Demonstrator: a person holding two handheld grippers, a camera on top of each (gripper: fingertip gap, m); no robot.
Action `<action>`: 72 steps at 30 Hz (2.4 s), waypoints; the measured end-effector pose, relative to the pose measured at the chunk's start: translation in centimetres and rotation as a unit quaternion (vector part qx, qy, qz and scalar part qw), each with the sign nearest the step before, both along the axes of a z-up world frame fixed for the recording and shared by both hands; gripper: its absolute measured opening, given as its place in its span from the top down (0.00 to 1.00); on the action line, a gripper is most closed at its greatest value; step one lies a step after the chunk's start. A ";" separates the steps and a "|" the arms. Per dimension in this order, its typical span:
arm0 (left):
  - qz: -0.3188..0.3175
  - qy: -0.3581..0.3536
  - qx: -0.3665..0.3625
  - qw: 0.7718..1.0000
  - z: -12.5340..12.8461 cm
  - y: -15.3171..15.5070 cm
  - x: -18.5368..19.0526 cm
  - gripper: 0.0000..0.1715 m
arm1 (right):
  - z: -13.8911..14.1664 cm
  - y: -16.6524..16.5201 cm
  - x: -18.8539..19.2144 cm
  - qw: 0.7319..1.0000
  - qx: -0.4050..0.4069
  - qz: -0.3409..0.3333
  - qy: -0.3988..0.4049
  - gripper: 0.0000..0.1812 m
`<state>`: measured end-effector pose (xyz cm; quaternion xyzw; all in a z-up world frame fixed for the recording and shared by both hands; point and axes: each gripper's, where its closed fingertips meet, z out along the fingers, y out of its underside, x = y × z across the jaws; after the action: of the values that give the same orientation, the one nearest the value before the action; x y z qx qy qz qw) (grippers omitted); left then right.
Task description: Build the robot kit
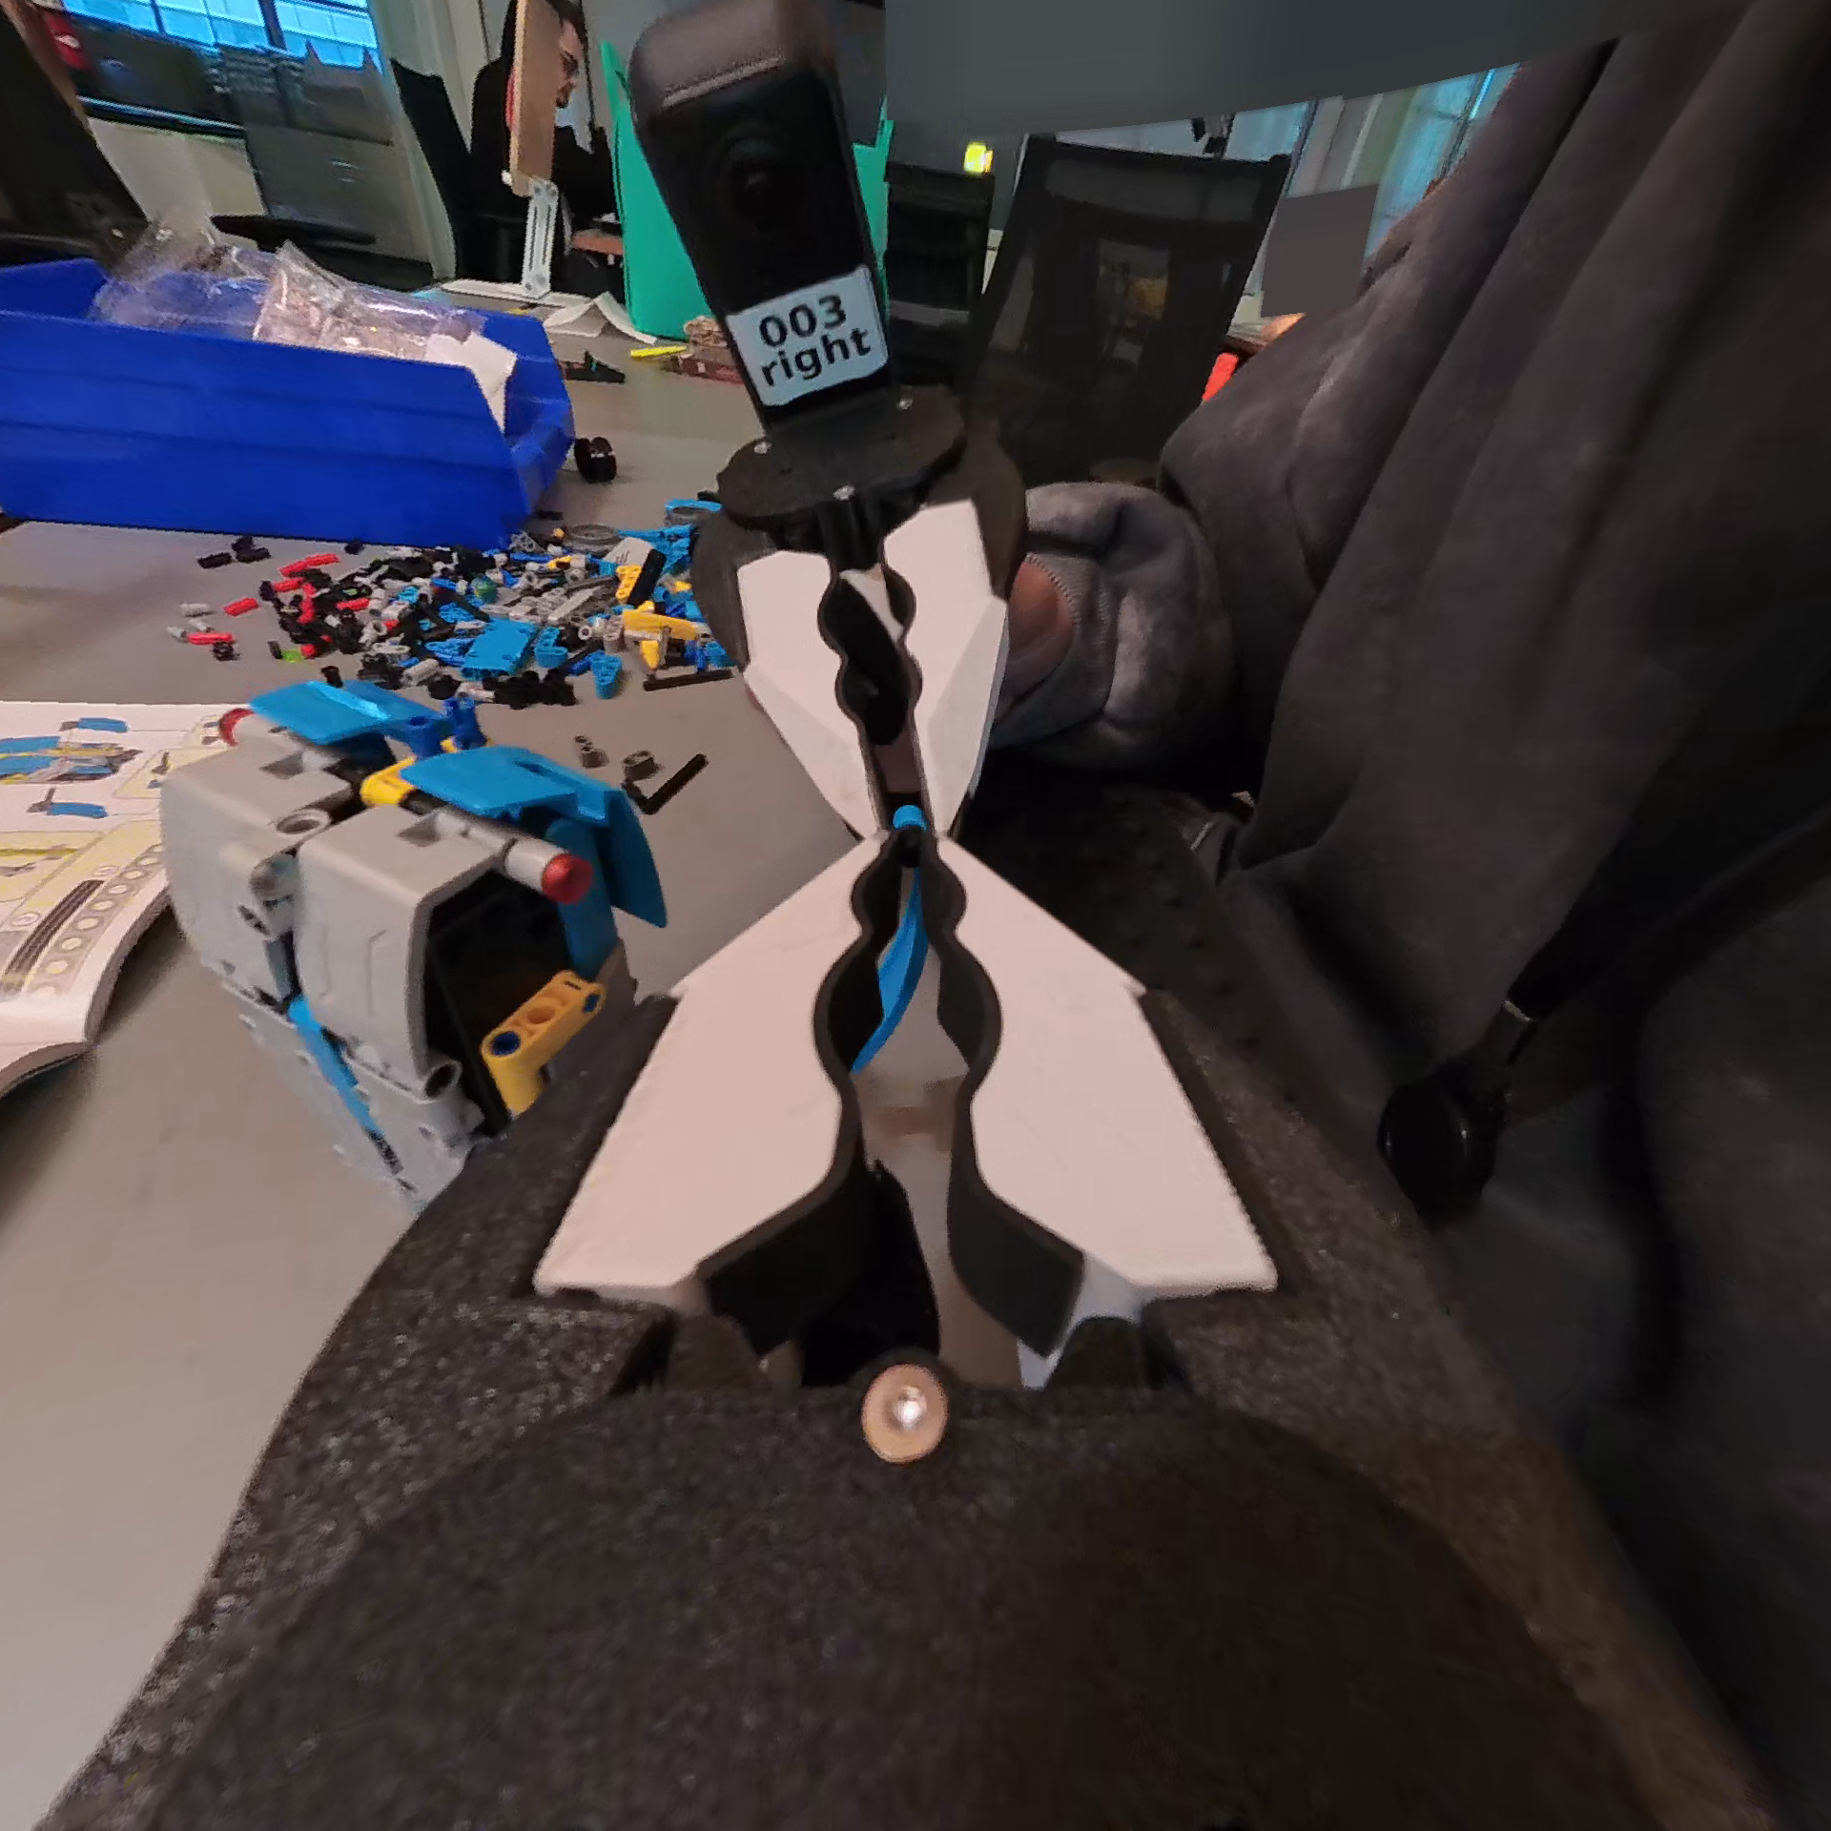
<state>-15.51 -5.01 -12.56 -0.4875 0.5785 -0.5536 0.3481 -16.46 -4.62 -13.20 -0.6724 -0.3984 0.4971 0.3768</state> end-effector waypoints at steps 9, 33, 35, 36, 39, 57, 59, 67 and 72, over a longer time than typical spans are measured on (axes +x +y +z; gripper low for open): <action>0.050 -0.022 -0.019 0.998 0.8 3.8 -2.3 0.98 | 2.3 2.2 4.2 0.995 -0.012 -0.056 0.081 0.97; -0.082 0.035 -0.010 0.996 -1.5 -2.8 -1.0 0.98 | 0.7 2.7 1.2 0.986 -0.126 -0.043 0.101 0.97; -0.079 0.035 -0.012 0.996 -1.4 -2.5 -1.5 0.98 | -1.0 2.7 1.6 0.989 -0.136 -0.051 0.033 0.96; -0.071 0.034 -0.014 0.997 -1.3 -2.1 -1.6 0.98 | -2.0 2.1 1.6 0.986 -0.160 -0.034 -0.005 0.96; -0.059 0.029 -0.037 0.997 -0.9 -1.2 -1.6 0.98 | -3.3 -0.1 1.3 0.962 -0.265 0.031 -0.059 0.95; -0.016 0.048 -0.040 0.998 -1.8 0.3 -1.1 0.98 | -4.3 4.2 5.8 0.982 -0.122 -0.085 -0.116 0.89; -0.006 0.042 -0.041 0.998 -1.6 0.7 -1.0 0.98 | -2.1 4.2 6.8 0.986 -0.076 -0.099 -0.110 0.90; -0.005 0.045 -0.039 0.998 -1.8 0.7 -1.0 0.98 | -5.6 1.5 6.7 0.972 -0.073 -0.056 -0.217 0.85; -0.002 0.029 -0.031 0.999 -1.3 0.5 -0.9 0.98 | -4.0 -0.1 3.6 0.983 -0.086 -0.007 -0.160 0.85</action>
<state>-16.37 -4.52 -13.88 -0.5130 0.5720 -0.5572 0.3149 -12.84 -4.76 -17.22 -0.7757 -0.4048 0.4130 0.2526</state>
